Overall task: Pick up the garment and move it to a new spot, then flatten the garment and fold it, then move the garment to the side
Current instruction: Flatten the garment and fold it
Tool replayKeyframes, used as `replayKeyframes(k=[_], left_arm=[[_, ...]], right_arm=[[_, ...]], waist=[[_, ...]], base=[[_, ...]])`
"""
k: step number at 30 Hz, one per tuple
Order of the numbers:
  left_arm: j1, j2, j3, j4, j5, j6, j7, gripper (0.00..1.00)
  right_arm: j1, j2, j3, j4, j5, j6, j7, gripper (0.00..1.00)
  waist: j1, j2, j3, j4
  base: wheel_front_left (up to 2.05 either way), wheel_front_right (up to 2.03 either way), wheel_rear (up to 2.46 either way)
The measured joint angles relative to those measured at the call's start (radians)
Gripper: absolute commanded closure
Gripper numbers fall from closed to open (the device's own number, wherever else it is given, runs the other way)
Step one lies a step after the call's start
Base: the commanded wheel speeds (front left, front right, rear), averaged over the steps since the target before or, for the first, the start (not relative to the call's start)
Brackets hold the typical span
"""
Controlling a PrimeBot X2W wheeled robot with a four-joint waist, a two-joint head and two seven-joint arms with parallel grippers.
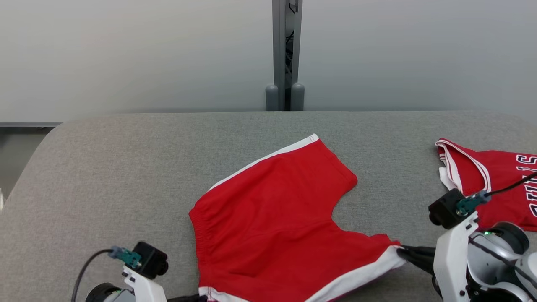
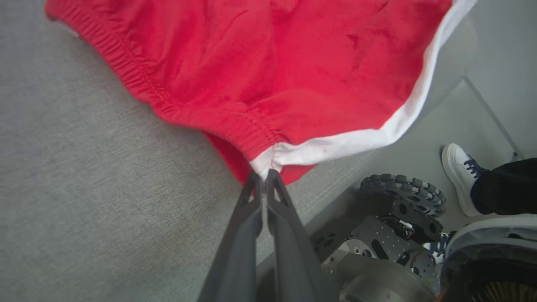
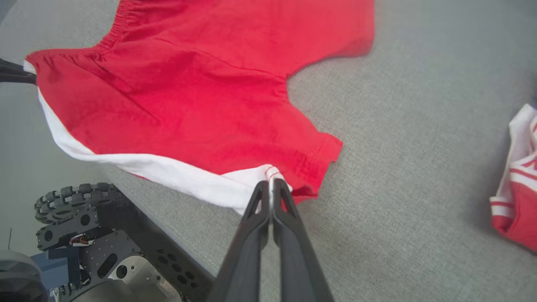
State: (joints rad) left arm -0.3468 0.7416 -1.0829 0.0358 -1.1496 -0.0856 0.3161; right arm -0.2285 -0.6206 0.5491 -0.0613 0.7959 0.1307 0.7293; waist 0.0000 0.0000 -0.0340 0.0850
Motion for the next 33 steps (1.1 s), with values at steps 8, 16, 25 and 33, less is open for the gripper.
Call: replayKeyframes(k=[8, 16, 25, 33], left_arm=[[0.007, -0.019, 0.128, -0.032, -0.254, 0.036, 0.024, 1.0], [-0.061, -0.109, 0.245, -0.017, -0.418, 0.052, 0.01, 1.0], [-0.156, -0.212, 0.295, 0.112, -0.441, 0.079, -0.034, 1.0], [-0.232, -0.299, 0.307, 0.222, -0.418, 0.061, -0.071, 1.0]], right_arm=[[-0.092, 0.014, -0.058, 0.029, 0.015, 0.0, -0.063, 1.0], [-0.228, 0.029, -0.096, 0.111, 0.043, 0.0, -0.107, 1.0], [-0.404, 0.026, -0.076, 0.242, 0.051, 0.0, -0.164, 1.0], [-0.548, 0.014, 0.007, 0.326, 0.028, 0.0, -0.239, 1.0]], waist=[[0.0001, 0.0, 0.054, 0.031], [0.0, 0.0, 0.138, 0.072], [0.0001, 0.0, 0.228, 0.116], [0.0, 0.0, 0.308, 0.157]], base=[[0.0, 0.0, 0.0], [0.0, 0.0, 0.0], [0.0, 0.0, 0.0], [0.0, 0.0, 0.0]])
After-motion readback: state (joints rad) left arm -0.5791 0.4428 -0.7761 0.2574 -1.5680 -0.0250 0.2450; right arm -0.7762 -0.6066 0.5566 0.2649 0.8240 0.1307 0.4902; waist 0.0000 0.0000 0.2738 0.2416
